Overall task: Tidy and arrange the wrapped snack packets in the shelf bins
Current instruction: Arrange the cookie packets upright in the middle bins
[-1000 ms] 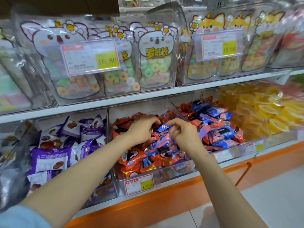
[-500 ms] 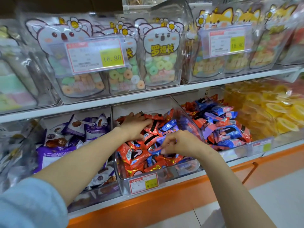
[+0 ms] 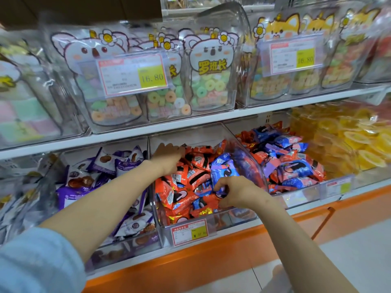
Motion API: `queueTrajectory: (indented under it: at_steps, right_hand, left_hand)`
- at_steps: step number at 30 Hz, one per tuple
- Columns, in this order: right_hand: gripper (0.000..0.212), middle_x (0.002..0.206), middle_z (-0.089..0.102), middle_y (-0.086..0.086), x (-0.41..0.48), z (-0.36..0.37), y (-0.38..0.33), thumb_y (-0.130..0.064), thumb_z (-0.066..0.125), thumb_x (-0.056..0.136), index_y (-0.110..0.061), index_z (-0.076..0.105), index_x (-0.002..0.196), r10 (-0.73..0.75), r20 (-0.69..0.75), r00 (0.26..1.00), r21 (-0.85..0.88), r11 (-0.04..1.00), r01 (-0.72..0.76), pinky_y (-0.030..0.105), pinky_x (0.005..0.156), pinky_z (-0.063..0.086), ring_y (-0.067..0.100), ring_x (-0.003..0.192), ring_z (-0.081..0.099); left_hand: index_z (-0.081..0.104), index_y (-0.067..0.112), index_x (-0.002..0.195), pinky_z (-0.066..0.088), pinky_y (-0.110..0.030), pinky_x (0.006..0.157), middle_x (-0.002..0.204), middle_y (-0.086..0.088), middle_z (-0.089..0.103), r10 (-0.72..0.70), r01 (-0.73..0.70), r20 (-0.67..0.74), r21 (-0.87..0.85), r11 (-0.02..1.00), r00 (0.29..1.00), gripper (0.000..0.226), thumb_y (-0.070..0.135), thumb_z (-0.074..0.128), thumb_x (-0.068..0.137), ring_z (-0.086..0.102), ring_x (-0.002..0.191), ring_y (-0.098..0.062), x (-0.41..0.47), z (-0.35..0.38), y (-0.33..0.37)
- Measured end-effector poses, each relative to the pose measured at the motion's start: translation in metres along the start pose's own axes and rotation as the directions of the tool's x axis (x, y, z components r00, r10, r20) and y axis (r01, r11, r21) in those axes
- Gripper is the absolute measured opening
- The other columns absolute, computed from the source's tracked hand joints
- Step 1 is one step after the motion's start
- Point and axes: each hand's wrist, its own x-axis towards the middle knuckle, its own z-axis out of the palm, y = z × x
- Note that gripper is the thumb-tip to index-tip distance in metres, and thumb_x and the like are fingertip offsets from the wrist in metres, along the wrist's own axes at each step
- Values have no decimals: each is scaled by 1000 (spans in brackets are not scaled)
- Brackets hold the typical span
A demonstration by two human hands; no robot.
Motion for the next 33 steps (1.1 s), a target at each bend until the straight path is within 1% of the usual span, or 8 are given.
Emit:
queueTrajectory:
  at_steps: [5,11,14,16,18,21,27,33]
  right_hand:
    - [11,90,58,-3,2,-4,2,-12,70,81,-22,64,83,38,-96,995,250,968,-13,25,76,47,14,81,57]
    - [22,81,71,9,4,-10,2,-4,75,76,-11,63,60,80,-190,979,325,946,-15,32,82,53,16,79,65]
    - [27,67,67,-1,1,-14,1,0,72,77,-13,63,56,94,-290,953,493,867,65,24,71,50,5,66,63]
    - [24,57,63,-5,-1,-17,-2,1,69,79,-11,63,59,131,-337,932,597,795,105,13,50,44,-2,47,56]
    - [19,44,59,-5,-3,-17,-5,1,66,83,-7,63,66,160,-327,931,693,711,120,13,35,35,3,33,51]
    - [16,44,60,0,-2,-18,-6,2,60,88,-4,61,73,140,-273,952,796,588,141,17,36,43,13,37,59]
    - [21,55,63,13,4,-19,-4,4,48,94,-5,53,75,124,-271,954,888,414,199,31,51,58,28,58,70]
    - [20,54,60,8,8,-18,-11,4,50,92,-6,55,75,150,-445,883,842,407,356,21,50,54,14,50,65]
  left_hand:
    - [50,9,114,42,-33,77,115,-11,50,-34,37,16,-165,986,999,22,16,51,94,54,99,-30,-4,-3,-10]
    - [59,5,97,42,-35,90,121,-13,49,-100,51,-149,-302,952,984,13,1,52,87,50,112,-32,-15,-14,-18]
    - [48,11,121,45,-35,87,122,-9,51,-62,42,-107,-178,983,992,42,29,63,87,52,111,-29,-23,-13,-15]
    - [40,13,130,42,-34,88,125,-8,51,-97,97,9,-26,995,995,60,40,66,83,50,114,-27,-21,-10,-11]
    - [41,13,133,40,-34,92,128,-8,48,-124,120,35,99,988,992,60,39,65,84,47,118,-28,-13,-3,-8]
    - [45,12,128,39,-34,90,127,-8,47,-149,152,-37,114,982,988,41,29,56,92,49,115,-28,-5,3,-9]
    - [60,17,112,42,-32,92,119,-1,57,-111,53,-251,-225,973,962,30,37,58,89,52,112,-23,-25,-20,-17]
    - [63,22,95,36,-9,83,101,12,61,97,-226,-213,-750,622,972,12,24,68,84,54,98,-4,-55,-33,0]
